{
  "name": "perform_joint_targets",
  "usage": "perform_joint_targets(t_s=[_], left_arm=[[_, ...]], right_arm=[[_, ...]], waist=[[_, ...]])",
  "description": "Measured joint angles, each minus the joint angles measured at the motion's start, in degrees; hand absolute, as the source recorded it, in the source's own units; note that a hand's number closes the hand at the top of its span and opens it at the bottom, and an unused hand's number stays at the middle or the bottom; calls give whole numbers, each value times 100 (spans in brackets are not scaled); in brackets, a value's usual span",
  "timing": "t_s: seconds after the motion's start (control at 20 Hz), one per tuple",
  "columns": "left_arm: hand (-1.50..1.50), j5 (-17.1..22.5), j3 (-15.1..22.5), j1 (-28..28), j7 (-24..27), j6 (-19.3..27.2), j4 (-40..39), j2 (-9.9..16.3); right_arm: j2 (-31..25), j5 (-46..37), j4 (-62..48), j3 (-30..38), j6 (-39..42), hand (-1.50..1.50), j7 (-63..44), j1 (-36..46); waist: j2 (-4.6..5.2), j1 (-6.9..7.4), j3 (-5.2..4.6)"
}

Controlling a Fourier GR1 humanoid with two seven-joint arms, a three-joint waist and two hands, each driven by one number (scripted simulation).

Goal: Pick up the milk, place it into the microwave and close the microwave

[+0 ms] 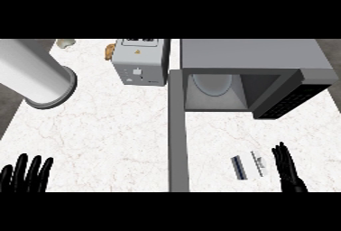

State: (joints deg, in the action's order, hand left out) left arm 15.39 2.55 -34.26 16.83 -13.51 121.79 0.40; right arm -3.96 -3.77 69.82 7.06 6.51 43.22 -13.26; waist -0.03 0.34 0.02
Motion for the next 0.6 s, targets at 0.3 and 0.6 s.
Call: perform_joint_targets(t_s=[0.3,0.6], left_arm=[[-150,24,-55,-95,205,-110,-140,59],[-150,-36,-61,-263,404,-227,-208,33]], right_arm=[[-91,-22,-1013,190,-27,-150,641,472],[-149,-168,-1963,258,-124,-150,1200,835]], waist=[[1,0,1],[1,5,0]])
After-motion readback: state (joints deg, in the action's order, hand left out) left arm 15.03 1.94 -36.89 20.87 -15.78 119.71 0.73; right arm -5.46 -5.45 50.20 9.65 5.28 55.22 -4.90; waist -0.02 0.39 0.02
